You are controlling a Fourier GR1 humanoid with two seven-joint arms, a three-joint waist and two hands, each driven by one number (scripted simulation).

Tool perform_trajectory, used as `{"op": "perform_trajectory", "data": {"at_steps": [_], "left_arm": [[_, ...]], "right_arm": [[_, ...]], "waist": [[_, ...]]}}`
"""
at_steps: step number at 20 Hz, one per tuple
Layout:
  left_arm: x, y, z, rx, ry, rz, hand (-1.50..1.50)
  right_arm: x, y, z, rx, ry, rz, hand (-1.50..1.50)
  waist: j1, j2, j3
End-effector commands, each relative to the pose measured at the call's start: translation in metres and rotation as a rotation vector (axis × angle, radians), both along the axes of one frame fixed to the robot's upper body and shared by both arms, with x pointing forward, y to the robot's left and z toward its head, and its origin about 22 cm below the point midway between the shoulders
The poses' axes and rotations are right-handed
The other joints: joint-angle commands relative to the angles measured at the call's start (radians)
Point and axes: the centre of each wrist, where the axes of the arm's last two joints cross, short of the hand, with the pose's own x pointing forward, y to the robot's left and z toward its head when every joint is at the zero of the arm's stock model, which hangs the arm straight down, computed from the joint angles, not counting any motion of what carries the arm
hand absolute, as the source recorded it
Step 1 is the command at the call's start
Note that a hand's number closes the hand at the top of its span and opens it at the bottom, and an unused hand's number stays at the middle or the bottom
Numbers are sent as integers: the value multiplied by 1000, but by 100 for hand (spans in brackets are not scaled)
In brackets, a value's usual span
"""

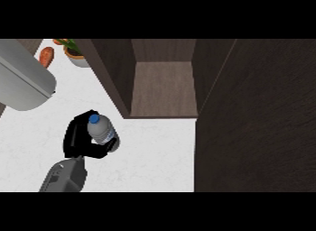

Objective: Pick up the bottled water, place it into the cabinet and close the cabinet

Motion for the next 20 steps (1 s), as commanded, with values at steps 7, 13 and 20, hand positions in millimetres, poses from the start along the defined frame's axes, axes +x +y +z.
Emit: {"op": "perform_trajectory", "data": {"at_steps": [7, 13, 20], "left_arm": [[20, -87, 71, 46, -37, -4, 150], [38, -122, 95, 90, -37, 34, 150], [63, -146, 102, 233, 28, 126, 150]], "right_arm": [[0, 22, 41, 7, -66, 37, -150], [0, 14, 37, 19, -70, 51, -150], [5, 19, 33, 26, -76, 61, -150]], "waist": [[-8, 4, -2], [-20, 8, -1], [-29, 13, -2]]}}
